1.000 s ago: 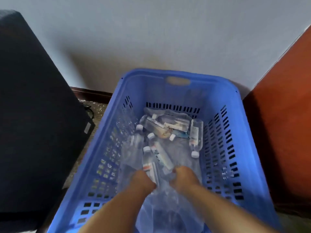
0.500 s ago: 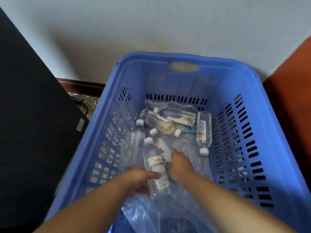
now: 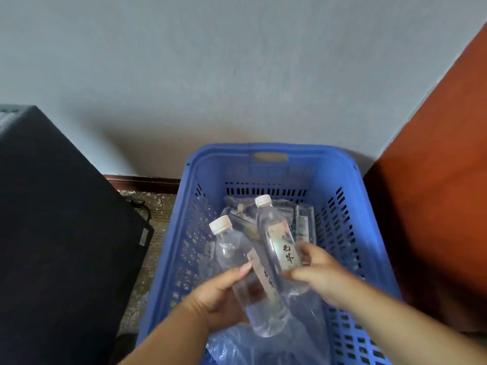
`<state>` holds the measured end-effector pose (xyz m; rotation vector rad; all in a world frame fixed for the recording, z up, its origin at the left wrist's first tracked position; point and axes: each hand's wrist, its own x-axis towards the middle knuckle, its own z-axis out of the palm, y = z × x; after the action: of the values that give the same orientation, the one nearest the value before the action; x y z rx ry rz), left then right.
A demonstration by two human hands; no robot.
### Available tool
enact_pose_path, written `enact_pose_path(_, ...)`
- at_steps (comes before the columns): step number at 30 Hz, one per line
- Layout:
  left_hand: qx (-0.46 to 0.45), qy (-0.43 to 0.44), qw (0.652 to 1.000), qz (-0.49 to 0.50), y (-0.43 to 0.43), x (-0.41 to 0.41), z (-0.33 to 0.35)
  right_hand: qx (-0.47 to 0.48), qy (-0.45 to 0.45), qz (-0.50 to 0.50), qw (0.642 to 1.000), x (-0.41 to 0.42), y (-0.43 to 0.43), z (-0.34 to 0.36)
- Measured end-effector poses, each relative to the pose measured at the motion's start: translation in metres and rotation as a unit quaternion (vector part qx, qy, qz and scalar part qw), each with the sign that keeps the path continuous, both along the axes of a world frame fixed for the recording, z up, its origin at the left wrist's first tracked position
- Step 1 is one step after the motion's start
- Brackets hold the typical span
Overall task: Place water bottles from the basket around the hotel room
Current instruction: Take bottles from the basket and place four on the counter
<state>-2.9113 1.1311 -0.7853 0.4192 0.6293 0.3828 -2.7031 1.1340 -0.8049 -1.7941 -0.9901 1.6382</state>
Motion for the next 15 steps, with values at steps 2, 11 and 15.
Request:
enact_pose_path(2,0.011,-0.007,0.999,0.029,-0.005,0.003,0.056,0.004,0.051,0.001,0.999,0.010,-0.009,0.065)
enact_pose_path(11,0.155,0.082,0.978,0.111,0.008,-0.003,0.414,0.091,0.141,0.053,0.984,0.007,-0.026,0.426)
enact_pose_path(15,0.217,0.059,0.966,0.130,-0.001,0.001,0.568,0.163,0.133,0.049,0.976,0.007,-0.045,0.578)
